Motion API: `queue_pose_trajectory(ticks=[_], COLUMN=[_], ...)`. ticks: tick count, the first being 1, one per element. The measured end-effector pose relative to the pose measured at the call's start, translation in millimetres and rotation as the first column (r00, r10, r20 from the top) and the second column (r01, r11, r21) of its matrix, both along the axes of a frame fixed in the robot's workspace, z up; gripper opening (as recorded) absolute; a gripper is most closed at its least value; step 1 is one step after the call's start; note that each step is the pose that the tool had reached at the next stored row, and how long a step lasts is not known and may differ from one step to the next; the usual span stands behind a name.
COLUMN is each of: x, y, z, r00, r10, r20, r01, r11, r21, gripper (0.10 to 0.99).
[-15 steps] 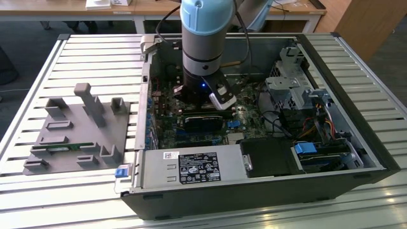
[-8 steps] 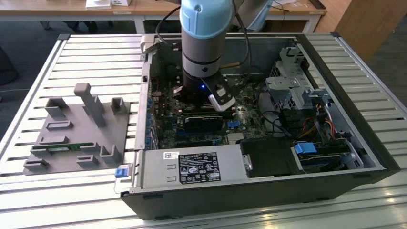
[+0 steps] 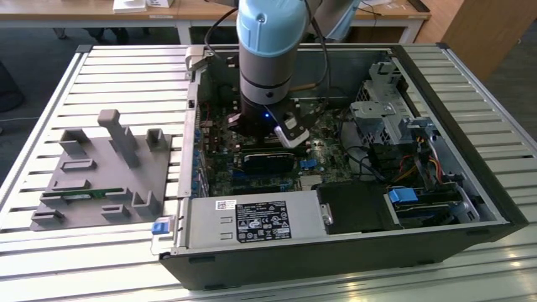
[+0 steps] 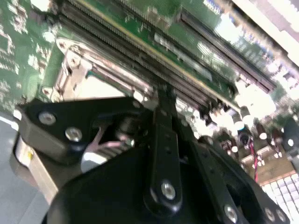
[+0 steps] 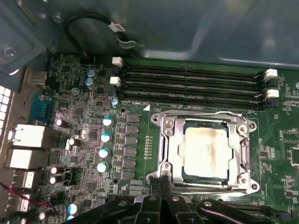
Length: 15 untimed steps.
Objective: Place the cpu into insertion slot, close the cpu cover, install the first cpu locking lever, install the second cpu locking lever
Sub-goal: 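Install the second cpu locking lever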
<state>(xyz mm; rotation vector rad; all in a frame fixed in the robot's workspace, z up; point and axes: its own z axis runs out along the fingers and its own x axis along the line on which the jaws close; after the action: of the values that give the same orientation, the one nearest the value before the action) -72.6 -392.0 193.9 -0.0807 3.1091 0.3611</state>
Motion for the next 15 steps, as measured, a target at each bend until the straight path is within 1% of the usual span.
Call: queue_pose_trajectory(ticks=[2,5,12,15], x=[-1.2,-3.9,-5.0,-4.9], y=[0.1,0.0,0.1,0.1], z=[-0.8,-1.5,-2.7,0.4], r00=[1.0000,1.0000,1.0000,1.0000], r10=[0.000,0.000,0.000,0.000], r20=[0.0003,0.0000,0.0000,0.0005], r01=[0.000,0.000,0.000,0.000], r11=[1.0000,0.9998,0.9995,0.9994], r21=[0.009,0.019,0.031,0.033], gripper=[0.106,0.106,0.106,0.106])
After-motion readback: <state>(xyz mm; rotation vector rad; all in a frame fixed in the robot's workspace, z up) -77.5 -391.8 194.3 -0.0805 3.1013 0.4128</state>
